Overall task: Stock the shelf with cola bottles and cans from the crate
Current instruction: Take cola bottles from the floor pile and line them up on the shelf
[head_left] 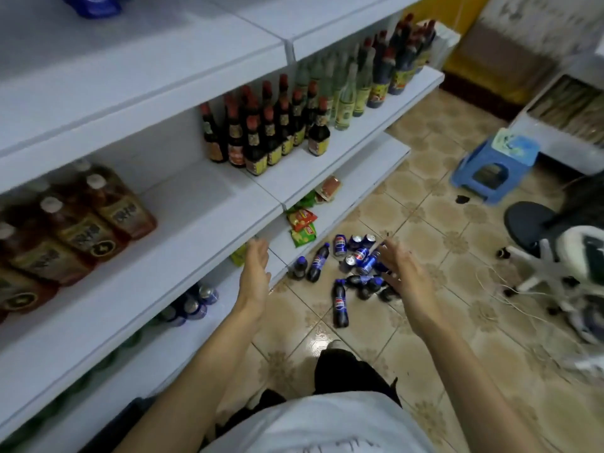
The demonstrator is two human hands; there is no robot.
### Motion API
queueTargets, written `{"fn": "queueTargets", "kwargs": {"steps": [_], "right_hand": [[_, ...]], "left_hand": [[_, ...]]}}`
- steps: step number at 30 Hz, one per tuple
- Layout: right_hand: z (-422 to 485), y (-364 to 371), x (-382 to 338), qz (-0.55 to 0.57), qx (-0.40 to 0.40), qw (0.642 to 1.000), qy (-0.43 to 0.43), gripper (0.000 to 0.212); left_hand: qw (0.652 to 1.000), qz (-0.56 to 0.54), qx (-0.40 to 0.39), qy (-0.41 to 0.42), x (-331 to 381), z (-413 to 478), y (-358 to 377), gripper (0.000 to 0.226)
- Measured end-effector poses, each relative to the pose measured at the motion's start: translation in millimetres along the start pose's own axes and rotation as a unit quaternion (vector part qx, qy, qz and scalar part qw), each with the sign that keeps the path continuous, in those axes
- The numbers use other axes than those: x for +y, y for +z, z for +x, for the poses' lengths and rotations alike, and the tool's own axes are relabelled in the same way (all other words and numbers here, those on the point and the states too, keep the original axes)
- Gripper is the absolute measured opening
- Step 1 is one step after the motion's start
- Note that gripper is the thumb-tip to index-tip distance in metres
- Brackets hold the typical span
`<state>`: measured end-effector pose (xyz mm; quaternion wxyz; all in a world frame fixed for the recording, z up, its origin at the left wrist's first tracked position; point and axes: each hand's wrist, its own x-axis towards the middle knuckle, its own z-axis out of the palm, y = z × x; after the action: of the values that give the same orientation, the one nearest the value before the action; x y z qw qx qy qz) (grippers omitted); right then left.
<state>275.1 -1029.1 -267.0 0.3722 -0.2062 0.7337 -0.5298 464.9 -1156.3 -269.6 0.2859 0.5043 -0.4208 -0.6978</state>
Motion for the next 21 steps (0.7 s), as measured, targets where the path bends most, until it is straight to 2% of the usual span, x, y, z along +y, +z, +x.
{"fn": "queueTargets", "kwargs": {"steps": [3,6,9,11,14,21], "right_hand": [[16.4,-40.3,24.7,-0.007,0.016,0.999,0.046,0.075],[37.6,-76.1,46.7,-0.001,0.016,0.995,0.096,0.075],[59.3,-117.8,77.3,0.002,0.000,0.988,0.154,0.055],[74.8,-147.0,97.3,-0.012,-0.014,0.982,0.187,0.043],[105.1,-182.0,123.0,-0.042,-0.020,0.972,0.230,0.043],[190.2,-187.3,185.1,-0.117,-0.117,0.944,0.284,0.023]], "left_hand": [[0.998,0.046,-0.015,-0.044,-26.7,18.3,36.9,0.054],[0.990,0.123,-0.005,-0.076,-55.1,46.1,78.9,0.046],[0.976,0.194,-0.004,-0.102,-87.4,74.3,121.5,0.030],[0.969,0.212,0.003,-0.127,-117.4,92.6,146.0,0.041],[0.954,0.226,0.016,-0.197,-154.5,105.0,173.3,0.059],[0.930,0.245,0.015,-0.275,-227.2,123.6,180.8,0.055]]}}
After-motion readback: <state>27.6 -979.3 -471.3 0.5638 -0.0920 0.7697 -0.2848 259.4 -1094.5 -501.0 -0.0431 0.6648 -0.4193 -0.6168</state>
